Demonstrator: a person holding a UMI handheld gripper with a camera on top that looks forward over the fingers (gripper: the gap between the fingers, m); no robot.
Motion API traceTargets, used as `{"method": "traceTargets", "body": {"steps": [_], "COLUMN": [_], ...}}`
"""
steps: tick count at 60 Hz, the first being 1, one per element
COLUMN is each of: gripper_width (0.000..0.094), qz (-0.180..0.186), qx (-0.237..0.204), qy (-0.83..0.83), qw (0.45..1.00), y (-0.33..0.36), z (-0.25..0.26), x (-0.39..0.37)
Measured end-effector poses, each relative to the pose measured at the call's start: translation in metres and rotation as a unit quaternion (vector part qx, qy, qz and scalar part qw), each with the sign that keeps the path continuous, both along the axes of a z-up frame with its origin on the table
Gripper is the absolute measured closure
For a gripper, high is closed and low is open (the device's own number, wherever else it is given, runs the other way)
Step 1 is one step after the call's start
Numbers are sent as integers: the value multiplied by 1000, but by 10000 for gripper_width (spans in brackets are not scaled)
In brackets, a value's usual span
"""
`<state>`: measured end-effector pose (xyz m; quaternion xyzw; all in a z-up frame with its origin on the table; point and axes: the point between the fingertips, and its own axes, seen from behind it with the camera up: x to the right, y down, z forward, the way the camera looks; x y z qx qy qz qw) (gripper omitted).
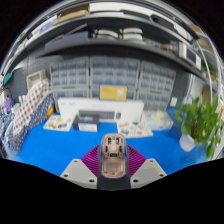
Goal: Arrange mouse
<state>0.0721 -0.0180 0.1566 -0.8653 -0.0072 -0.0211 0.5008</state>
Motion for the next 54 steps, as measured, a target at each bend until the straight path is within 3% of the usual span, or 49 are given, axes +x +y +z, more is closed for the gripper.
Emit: {"method": "traceTargets", "body": {"steps": [11, 19, 32, 45, 46, 52, 54], "gripper_width": [609, 607, 607, 484, 467, 83, 63], "qz": [18, 27, 15, 7, 5, -3, -1], "qx": [-106, -147, -115, -124, -126, -139, -133], "qy": [13, 33, 39, 37, 37, 17, 16], "qw": [994, 988, 992, 992, 991, 990, 991], "y": [-24, -36, -31, -30, -30, -33, -34], "z": [-120, -175, -175, -174, -175, -165, -155], "x": [14, 1, 1, 2, 2, 9, 8]}}
